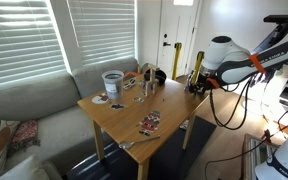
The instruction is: Put the toy car in the grey cup
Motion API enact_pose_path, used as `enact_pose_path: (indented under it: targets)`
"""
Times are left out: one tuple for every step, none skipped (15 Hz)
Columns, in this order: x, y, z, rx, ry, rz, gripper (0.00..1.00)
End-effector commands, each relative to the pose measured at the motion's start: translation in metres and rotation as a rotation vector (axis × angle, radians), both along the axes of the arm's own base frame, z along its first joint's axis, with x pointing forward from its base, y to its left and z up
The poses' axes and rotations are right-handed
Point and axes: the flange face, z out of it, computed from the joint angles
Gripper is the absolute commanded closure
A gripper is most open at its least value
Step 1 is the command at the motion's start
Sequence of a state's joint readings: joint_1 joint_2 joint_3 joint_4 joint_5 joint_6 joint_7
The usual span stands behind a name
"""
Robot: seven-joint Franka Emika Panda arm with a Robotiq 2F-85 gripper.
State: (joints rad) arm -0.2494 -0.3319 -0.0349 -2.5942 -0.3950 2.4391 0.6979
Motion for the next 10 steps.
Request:
enact_pose_path:
  targets:
    - [-0.003,-0.001,0.006,-0.040,-0.057,-0.017,0.69]
    - [0.000,0.002,0.007,-0.044,-0.043,-0.004,0.78]
    - [0.002,0.009,0.010,-0.040,-0.032,0.021,0.84]
    - [0.005,0.028,0.016,-0.012,-0.003,0.093,0.90]
    - [0.005,0.048,0.023,0.010,0.017,0.178,0.94]
    - [0.005,0.065,0.033,0.012,0.022,0.234,0.92]
    - [0.005,0.082,0.053,0.026,0.018,0.300,0.92]
    - [0.007,0.093,0.077,0.013,-0.005,0.357,0.92]
    - [0.013,0.096,0.101,-0.023,-0.032,0.405,0.92]
    - [0.018,0.097,0.127,-0.065,-0.067,0.447,0.92]
